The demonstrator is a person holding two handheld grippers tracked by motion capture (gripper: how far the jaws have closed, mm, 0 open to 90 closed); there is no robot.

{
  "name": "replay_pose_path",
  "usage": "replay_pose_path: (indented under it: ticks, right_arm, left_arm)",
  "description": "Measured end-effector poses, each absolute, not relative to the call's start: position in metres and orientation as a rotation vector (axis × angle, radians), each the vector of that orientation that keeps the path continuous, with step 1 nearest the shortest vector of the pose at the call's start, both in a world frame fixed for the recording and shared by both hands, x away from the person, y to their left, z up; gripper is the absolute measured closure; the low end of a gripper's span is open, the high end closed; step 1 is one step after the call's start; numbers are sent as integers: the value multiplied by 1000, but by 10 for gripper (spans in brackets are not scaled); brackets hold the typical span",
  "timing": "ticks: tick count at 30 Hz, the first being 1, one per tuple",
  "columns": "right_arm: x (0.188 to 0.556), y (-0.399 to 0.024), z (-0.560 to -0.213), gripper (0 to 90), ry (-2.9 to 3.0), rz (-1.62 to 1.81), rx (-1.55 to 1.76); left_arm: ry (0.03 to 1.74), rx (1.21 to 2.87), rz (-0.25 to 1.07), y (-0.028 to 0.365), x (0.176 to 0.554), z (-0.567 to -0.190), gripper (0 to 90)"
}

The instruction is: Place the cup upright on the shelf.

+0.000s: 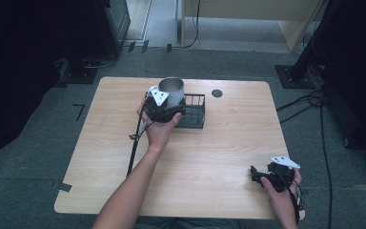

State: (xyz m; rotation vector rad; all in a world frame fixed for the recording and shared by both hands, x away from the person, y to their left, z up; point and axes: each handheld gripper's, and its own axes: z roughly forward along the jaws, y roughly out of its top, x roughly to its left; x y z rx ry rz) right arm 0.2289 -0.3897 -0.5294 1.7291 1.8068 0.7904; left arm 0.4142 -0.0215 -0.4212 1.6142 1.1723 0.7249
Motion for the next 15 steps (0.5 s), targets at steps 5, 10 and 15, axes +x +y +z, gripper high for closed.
replay_pose_path:
  ticks: [5, 10, 15]
  right_arm:
    - [229, -390, -529, 0, 1807, 790, 1728]
    - [229, -390, -529, 0, 1807, 790, 1728]
    - [229, -390, -529, 0, 1807, 790, 1728]
  left_arm:
    - [1205, 1617, 719, -25, 428, -428, 93]
    - [1226, 1616, 731, -28, 436, -434, 92]
    - [1228, 1624, 747, -32, 438, -437, 92]
